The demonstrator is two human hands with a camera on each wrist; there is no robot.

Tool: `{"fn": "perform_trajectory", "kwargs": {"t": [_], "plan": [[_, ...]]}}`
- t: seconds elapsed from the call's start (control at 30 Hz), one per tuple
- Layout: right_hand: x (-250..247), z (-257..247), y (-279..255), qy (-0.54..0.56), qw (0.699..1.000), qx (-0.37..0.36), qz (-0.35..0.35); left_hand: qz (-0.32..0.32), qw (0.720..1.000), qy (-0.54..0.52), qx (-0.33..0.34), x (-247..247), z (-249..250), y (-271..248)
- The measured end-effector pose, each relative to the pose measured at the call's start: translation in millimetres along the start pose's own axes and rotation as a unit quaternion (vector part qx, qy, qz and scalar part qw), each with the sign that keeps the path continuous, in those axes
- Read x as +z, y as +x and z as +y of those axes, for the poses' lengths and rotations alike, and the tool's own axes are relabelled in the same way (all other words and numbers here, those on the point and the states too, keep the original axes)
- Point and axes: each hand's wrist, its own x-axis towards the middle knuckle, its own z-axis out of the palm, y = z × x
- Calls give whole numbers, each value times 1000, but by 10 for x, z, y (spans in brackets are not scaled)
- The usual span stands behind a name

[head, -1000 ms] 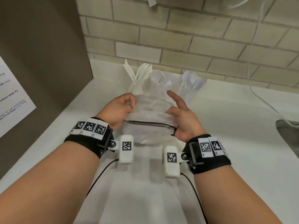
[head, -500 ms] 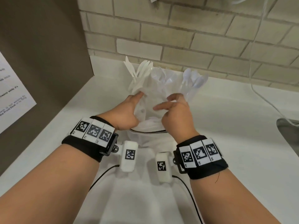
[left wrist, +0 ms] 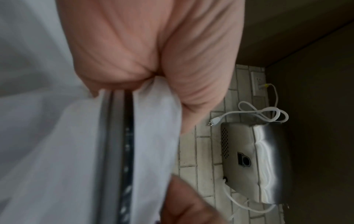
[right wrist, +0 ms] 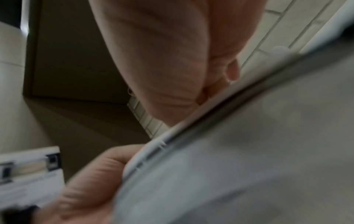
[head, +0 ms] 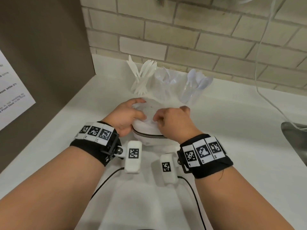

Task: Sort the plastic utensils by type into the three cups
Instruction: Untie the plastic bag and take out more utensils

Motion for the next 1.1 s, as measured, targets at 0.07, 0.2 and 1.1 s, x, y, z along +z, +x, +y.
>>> {"fn": "perform_trajectory", "kwargs": {"t": [0.07,0.2,1.1], "plan": [[-5,106,0,-56,995,36,-68,3,1000,17,10,-4,-2,-5],[6,175,-6,-45,994,71,-70,23,990,132,44,-59,-86,30],[198,124,-103,0,992,65,-108,-65,636,750,173,-9,-45,-225]]}}
